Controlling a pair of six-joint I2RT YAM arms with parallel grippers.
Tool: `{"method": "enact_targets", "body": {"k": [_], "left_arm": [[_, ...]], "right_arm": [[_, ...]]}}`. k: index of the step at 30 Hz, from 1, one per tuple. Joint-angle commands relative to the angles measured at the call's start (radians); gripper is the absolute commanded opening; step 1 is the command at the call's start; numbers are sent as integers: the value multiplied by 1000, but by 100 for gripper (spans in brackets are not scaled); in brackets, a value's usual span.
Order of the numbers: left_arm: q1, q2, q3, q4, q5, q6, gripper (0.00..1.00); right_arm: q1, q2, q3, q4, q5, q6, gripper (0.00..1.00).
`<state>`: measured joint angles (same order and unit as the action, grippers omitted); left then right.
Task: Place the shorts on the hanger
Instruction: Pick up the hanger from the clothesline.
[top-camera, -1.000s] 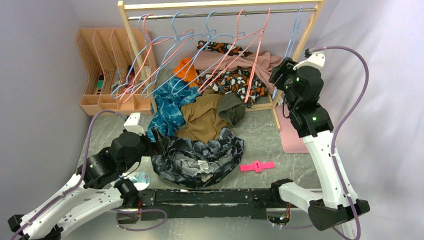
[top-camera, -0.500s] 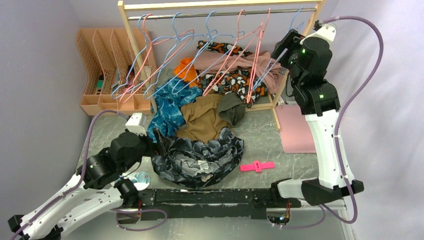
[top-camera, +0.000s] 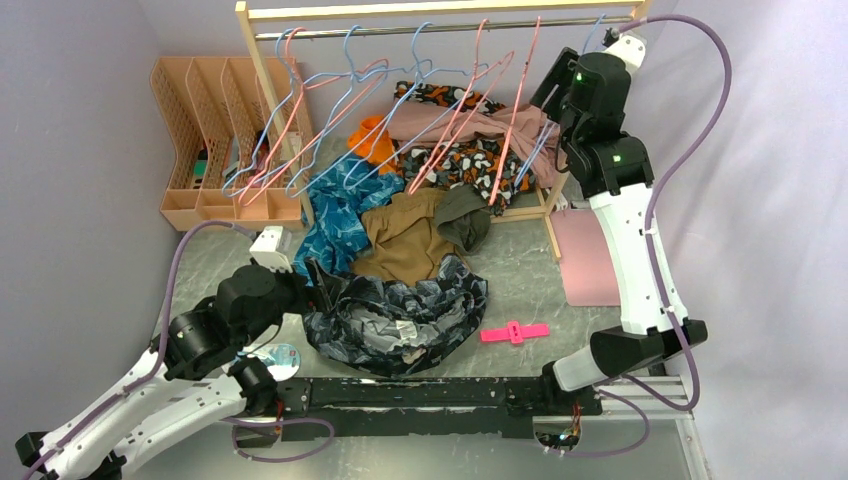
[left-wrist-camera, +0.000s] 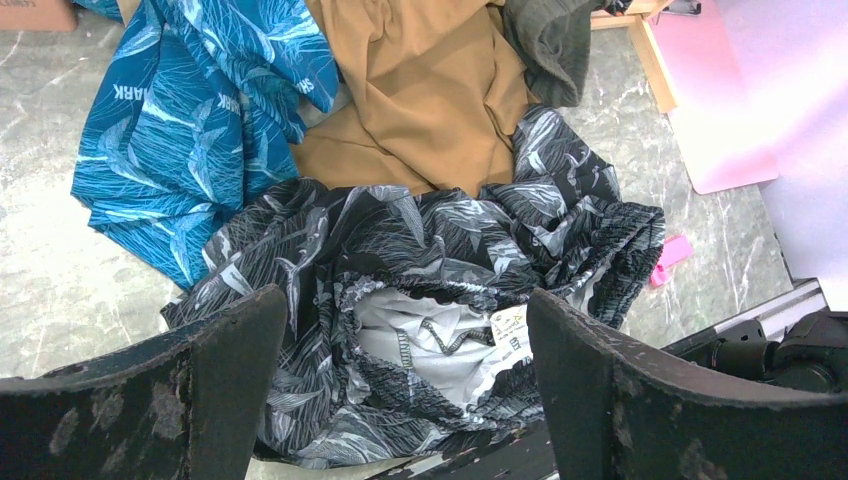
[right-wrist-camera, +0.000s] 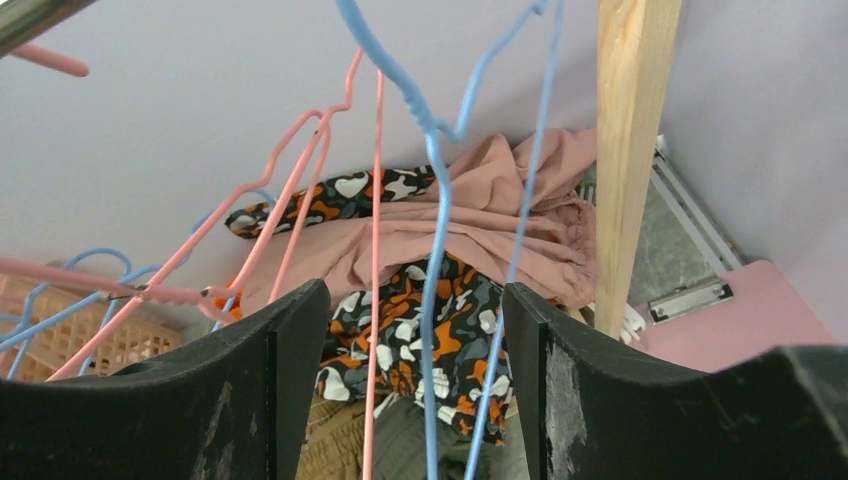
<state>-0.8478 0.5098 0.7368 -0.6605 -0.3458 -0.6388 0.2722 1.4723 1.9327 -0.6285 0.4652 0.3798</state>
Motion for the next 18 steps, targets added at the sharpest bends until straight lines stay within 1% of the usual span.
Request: {"method": "enact_targets", "body": {"k": [1, 11, 18], "left_arm": [[3, -3, -6, 30, 17, 17, 93], [3, 17, -7, 35, 28, 23, 93], [4, 25, -7, 36, 31, 23, 93]], "right_arm": [[-19, 1, 24, -19, 63, -27, 65], [-49, -32, -56, 8, 70, -57, 44], [-60, -43, -81, 36, 65, -63, 41]]}}
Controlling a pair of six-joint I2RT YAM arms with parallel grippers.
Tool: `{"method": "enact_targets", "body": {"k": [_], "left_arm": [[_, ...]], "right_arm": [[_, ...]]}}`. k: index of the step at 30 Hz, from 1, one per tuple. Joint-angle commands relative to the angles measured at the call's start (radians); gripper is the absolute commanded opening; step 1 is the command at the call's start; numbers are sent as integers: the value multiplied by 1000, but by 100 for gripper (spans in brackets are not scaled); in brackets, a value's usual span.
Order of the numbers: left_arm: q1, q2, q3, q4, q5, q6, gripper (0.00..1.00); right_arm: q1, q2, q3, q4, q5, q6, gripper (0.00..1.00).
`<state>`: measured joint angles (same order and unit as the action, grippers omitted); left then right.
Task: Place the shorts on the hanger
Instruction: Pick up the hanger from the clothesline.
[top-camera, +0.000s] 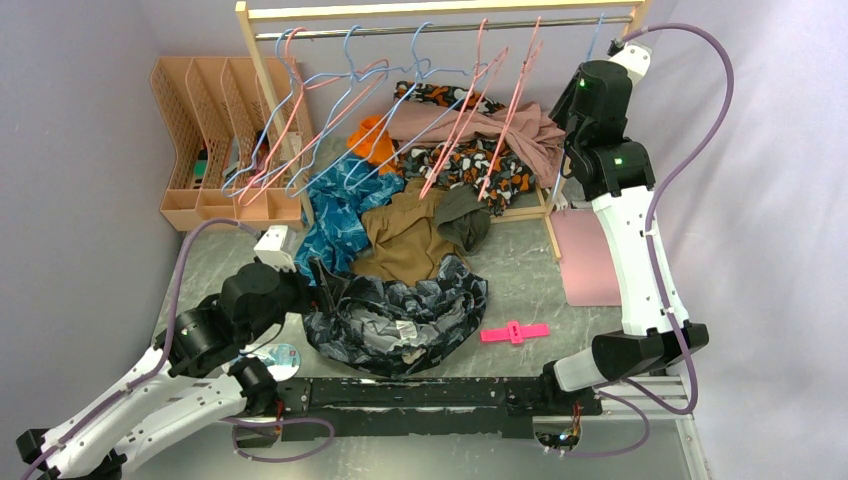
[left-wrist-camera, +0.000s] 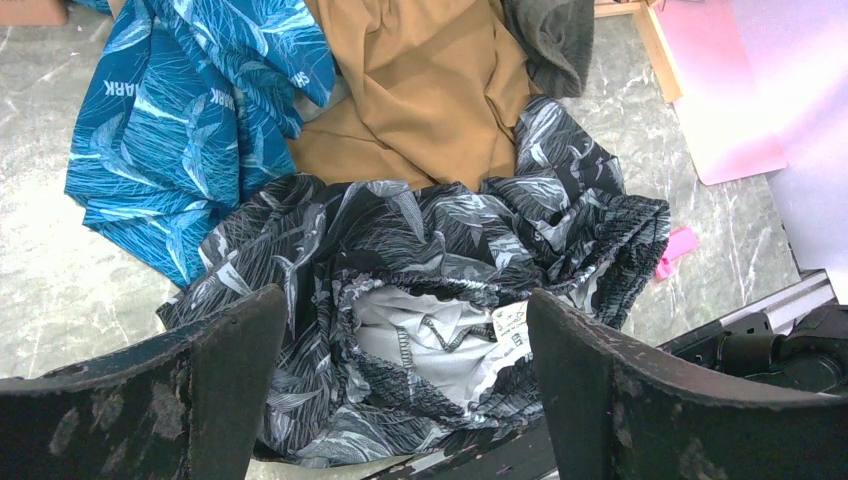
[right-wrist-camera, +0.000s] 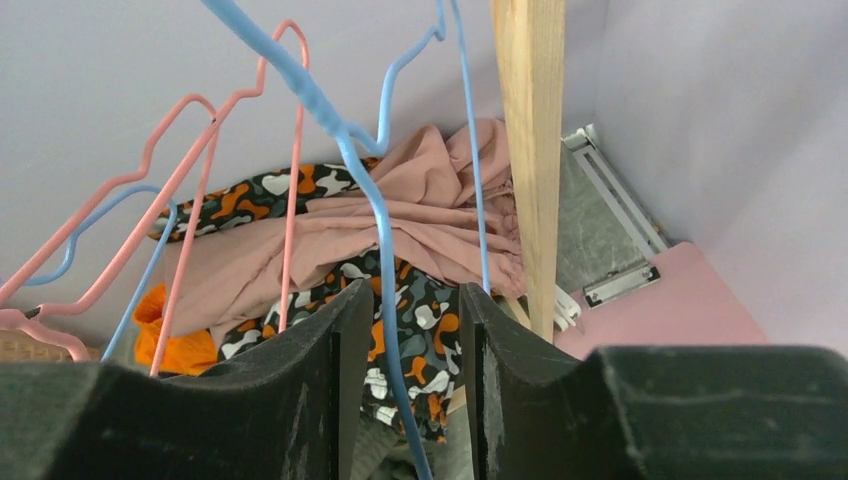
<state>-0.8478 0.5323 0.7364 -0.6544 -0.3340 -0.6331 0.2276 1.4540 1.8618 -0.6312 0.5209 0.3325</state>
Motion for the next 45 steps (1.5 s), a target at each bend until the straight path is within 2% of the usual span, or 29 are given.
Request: {"method": "enact_targets", "body": {"k": [1, 6, 20, 25, 45], "left_arm": [[3, 3, -6, 30, 19, 18, 93], [4, 4, -6, 30, 19, 16, 93], [4, 2, -6, 29, 16, 15, 93], [4, 3, -6, 29, 15, 13, 93], [4, 16, -7, 29, 13, 15, 93]], "right_arm": [[-16, -23, -10, 42, 6, -16, 40], [-25, -21, -23, 71, -1, -22, 33], [-39, -25, -70, 170, -85, -35, 0], [-48, -121, -239, 361, -173, -65, 0], [-123, -231, -491, 715, -332, -125, 0]]}}
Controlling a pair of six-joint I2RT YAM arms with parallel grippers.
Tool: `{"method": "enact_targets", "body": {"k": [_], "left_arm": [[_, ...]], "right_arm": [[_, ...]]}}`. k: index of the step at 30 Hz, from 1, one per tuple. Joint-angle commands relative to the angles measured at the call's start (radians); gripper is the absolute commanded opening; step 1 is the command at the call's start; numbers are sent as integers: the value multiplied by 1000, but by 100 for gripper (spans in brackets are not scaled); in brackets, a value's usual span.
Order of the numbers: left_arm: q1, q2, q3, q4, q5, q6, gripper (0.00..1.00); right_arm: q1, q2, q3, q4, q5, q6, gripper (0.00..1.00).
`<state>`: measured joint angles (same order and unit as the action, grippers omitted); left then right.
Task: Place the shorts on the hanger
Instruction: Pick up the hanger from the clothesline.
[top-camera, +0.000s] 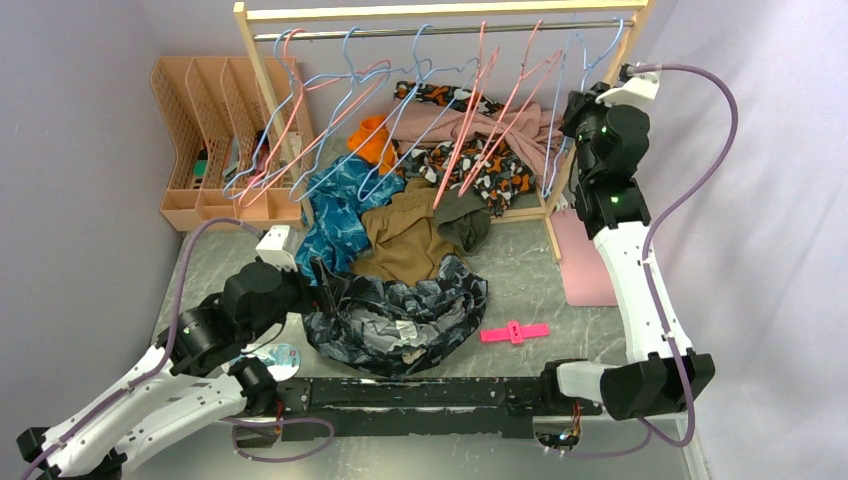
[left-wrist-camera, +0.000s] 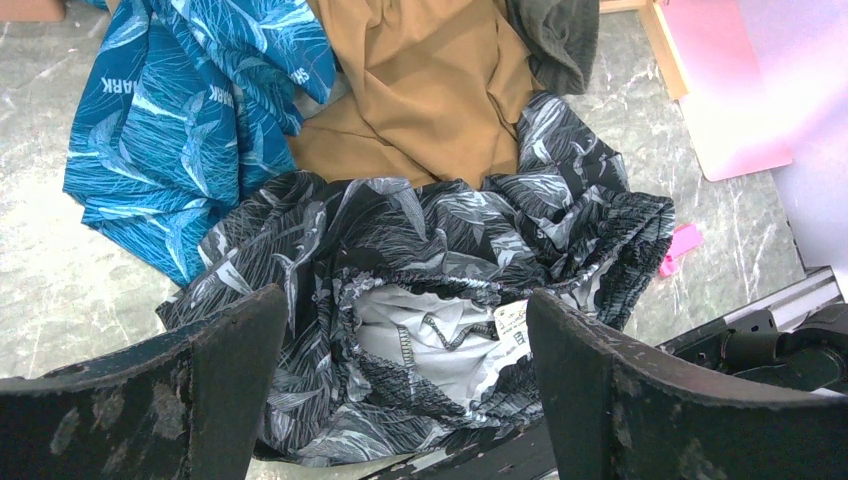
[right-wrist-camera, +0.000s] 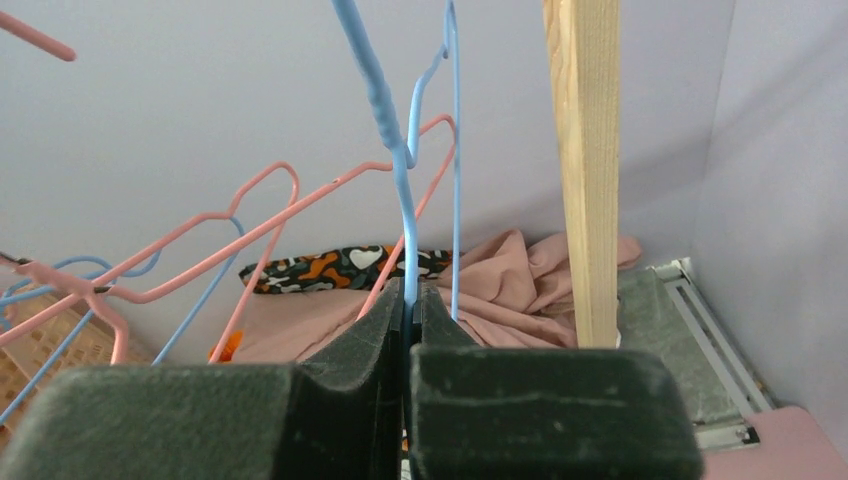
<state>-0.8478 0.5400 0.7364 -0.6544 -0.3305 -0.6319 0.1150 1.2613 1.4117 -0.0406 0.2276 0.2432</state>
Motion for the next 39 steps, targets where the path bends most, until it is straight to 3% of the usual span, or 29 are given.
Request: {"method": "enact_targets", "body": {"k": [1, 11, 19, 27, 39], "left_arm": [[4, 10, -7, 29, 10, 14, 93], [3, 17, -7, 27, 7, 11, 93], [4, 10, -5, 23, 1, 10, 93], [3, 5, -3, 19, -11, 9, 93], [4, -53, 6, -19, -93, -26, 90]], "right_arm": [[-11, -40, -47, 138, -45, -43, 0], [-11, -61, -66, 187, -57, -72, 0], [-11, -137, -104, 79, -31, -43, 0], [-10, -271, -112, -159, -27, 27, 0], [9, -448, -49, -748, -29, 135, 0]]}}
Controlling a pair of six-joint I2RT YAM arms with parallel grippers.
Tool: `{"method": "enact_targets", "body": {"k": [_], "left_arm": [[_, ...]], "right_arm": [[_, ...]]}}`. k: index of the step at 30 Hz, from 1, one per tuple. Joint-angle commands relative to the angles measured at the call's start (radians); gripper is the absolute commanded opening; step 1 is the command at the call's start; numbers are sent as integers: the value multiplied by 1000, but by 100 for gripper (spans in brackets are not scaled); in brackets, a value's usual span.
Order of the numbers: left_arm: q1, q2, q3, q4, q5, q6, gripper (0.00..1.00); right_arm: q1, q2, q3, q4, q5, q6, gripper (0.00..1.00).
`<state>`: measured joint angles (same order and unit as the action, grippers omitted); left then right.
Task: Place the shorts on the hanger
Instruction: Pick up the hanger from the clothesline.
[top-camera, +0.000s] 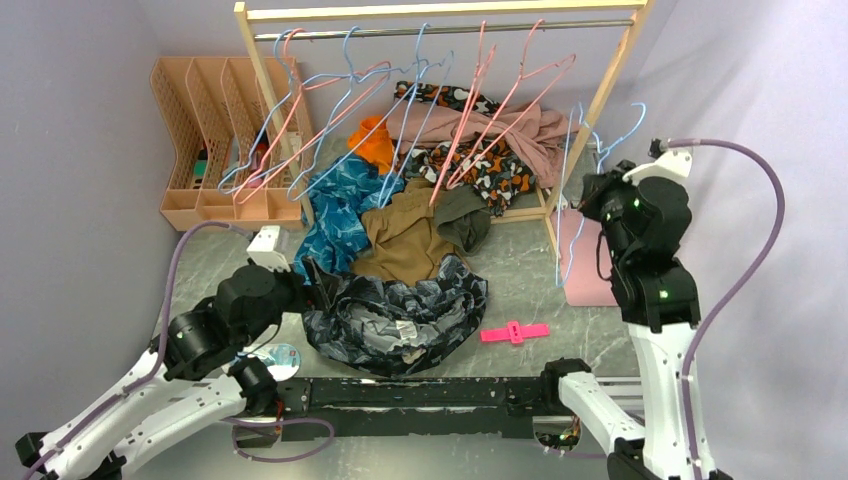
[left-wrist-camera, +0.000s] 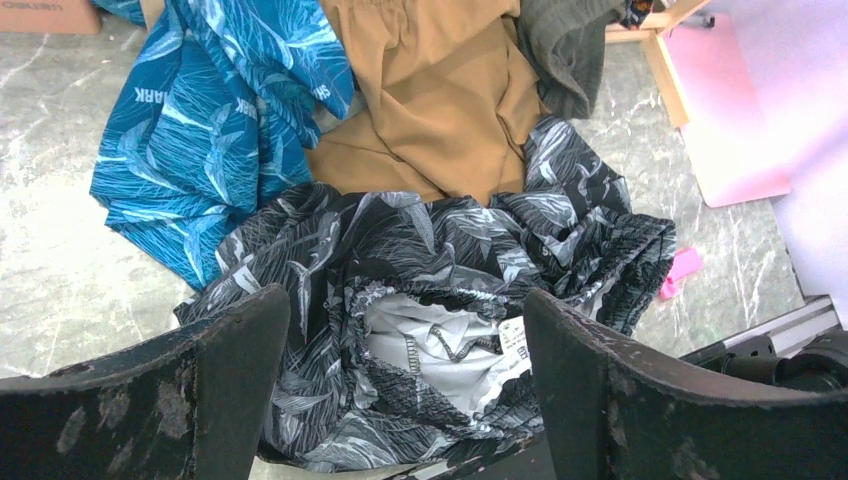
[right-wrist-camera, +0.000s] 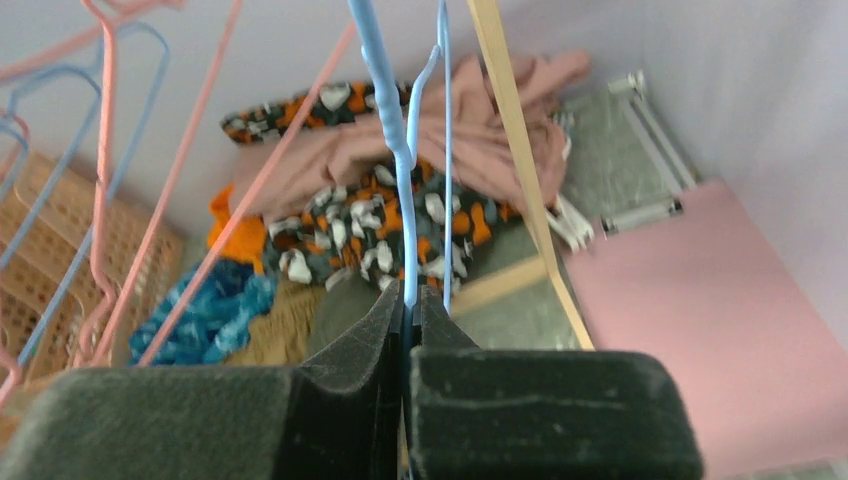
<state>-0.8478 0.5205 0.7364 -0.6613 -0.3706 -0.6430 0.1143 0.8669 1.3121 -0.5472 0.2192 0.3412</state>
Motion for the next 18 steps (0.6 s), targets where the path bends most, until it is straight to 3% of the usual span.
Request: {"method": "enact_targets", "body": {"k": [1, 9, 18], "left_arm": [[4, -40, 6, -14, -59, -17, 90], [4, -77, 7, -14, -78, -19, 92], [4, -109, 76, 31, -79, 19, 94]], "right_arm": [[12, -55, 67, -295, -43, 34, 0], [80, -33, 92, -601, -320, -21, 0], [239, -22, -35, -588, -552, -92, 0]]}}
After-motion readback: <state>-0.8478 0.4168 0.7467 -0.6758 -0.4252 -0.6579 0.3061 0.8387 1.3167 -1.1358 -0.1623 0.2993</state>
